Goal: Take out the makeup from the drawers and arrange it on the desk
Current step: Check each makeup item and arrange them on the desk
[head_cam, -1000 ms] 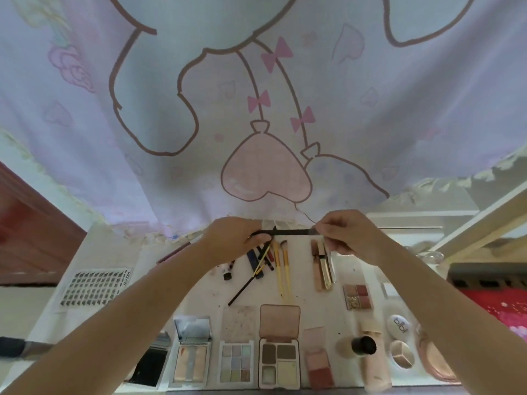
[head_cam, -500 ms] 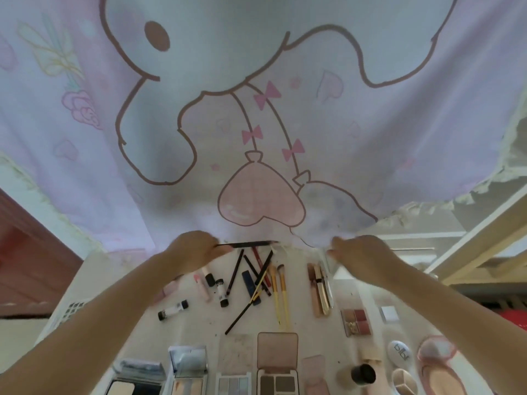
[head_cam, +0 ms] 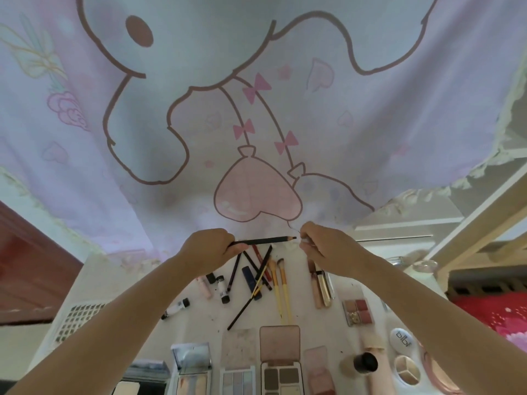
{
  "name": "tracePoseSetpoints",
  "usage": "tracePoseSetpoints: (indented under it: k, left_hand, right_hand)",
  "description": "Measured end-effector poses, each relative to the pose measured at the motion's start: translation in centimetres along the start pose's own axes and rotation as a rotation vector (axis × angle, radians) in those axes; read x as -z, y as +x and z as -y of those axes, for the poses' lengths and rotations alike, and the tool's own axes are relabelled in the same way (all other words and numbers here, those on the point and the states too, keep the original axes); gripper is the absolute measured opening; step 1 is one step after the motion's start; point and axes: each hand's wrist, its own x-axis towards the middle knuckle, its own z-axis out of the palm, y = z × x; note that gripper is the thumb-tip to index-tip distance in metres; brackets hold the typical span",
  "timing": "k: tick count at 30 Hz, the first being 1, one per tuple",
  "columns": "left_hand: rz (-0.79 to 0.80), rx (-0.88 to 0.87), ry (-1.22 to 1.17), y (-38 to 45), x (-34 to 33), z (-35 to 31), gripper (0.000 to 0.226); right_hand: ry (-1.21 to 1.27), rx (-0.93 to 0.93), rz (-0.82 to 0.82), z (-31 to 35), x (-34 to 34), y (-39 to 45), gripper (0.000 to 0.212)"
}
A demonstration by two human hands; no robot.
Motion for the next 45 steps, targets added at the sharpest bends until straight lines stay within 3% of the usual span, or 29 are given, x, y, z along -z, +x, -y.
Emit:
tracePoseSetpoints:
  k: [13, 20, 35, 45]
  left_hand:
    - [0.104, 0.002, -0.029, -0.9, -1.5, -1.4, 0.044]
    - [0.161, -0.006, -0.301, -0.8, -3.8, -4.0, 0.023]
    - [0.464, 0.138, -0.609, 1.1, -8.6, -5.6, 0.028]
    - [0.551, 0.271, -0.764, 2.3, -10.1, -6.3, 0.031]
  right_hand:
    - [-0.014, 0.091, 0.068, -0.3, -2.4, 0.8, 0.021]
    - [-0.126, 0.041, 0.14, -2.8, -3.3, 1.9, 0.019]
    - [-0.044, -0.05, 0.383, -6.7, -8.2, 3.8, 0.023]
    - [-0.011, -0.059, 0.335, -8.6, -9.7, 3.8, 0.021]
